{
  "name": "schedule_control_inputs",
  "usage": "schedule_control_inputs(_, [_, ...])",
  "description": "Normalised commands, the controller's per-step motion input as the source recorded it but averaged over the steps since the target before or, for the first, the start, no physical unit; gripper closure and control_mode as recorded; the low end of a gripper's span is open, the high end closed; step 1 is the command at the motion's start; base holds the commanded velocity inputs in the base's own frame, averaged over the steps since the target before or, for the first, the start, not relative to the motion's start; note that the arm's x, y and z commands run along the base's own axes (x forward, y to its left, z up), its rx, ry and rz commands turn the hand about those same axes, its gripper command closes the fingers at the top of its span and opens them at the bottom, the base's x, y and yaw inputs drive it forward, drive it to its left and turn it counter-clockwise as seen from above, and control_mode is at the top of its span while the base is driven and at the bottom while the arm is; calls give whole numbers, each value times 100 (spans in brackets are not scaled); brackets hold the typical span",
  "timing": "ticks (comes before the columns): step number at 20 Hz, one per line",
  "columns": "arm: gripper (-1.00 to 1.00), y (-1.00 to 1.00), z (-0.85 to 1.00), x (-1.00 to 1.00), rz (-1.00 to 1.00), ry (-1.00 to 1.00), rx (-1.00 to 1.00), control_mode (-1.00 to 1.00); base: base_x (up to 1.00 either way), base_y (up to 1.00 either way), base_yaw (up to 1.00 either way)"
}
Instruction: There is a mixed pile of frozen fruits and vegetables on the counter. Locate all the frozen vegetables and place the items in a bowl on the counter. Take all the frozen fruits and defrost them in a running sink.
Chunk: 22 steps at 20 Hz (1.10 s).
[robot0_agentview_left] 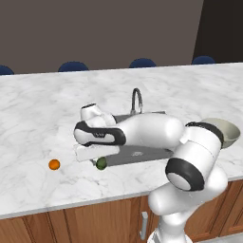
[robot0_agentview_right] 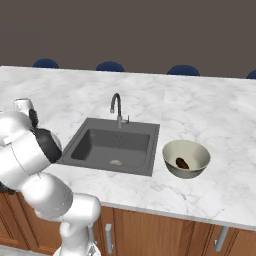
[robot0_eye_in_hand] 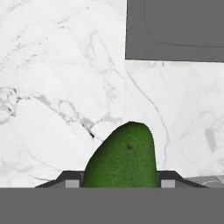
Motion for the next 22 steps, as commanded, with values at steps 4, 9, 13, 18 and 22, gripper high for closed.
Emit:
schedule_control_inputs(4, [100, -84, 43, 0, 2, 1, 4, -100, 0, 0, 0])
schedule_control_inputs(9, [100, -92, 27, 0, 2, 2, 2, -100, 0, 0, 0])
schedule_control_inputs(13, [100, -82, 17, 4, 6, -1, 5, -100, 0, 0, 0])
schedule_control_inputs(18, [100, -86, 10, 15, 7, -3, 12, -100, 0, 0, 0])
schedule_control_inputs(22, [100, -88, 13, 23, 5, -4, 14, -100, 0, 0, 0])
